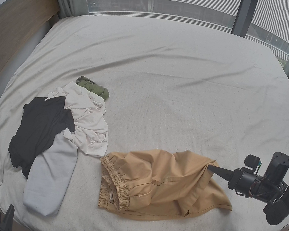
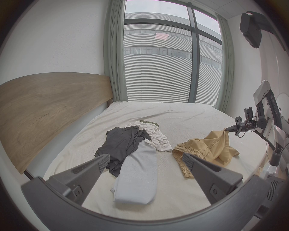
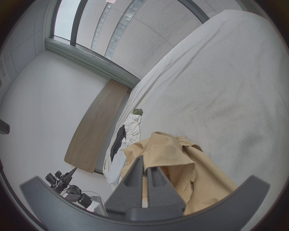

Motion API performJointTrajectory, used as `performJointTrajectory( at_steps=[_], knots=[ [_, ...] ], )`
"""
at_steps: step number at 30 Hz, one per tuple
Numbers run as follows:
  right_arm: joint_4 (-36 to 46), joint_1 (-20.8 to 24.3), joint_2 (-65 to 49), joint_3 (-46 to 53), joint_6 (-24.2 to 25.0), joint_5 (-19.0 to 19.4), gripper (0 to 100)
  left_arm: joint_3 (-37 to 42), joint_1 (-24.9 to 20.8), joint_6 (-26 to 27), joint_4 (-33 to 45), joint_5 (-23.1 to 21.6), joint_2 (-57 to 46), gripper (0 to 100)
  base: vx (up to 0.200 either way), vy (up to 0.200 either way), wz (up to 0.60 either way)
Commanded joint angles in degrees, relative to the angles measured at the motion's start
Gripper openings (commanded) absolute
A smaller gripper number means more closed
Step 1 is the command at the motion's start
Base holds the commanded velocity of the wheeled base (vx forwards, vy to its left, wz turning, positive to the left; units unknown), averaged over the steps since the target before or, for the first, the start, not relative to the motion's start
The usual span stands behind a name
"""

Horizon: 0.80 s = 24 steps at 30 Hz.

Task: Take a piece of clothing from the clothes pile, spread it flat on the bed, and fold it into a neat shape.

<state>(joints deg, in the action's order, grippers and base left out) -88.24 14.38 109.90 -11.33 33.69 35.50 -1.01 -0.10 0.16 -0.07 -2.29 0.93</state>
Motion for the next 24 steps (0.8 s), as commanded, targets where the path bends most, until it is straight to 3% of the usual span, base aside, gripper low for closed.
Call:
performJointTrajectory(
  at_steps=[1, 24],
  knots=[
    [0.0, 0.0, 0.9, 0.0, 0.1, 1.4, 100, 1.0, 0.0, -0.2, 0.0, 0.1, -0.9, 100, 0.0, 0.0, 0.0],
    [-0.1, 7.1, 1.1, 1.3, 0.2, 1.3, 100, 1.0, 0.0, -0.3, 0.0, 0.2, -0.9, 100, 0.0, 0.0, 0.0]
  ],
)
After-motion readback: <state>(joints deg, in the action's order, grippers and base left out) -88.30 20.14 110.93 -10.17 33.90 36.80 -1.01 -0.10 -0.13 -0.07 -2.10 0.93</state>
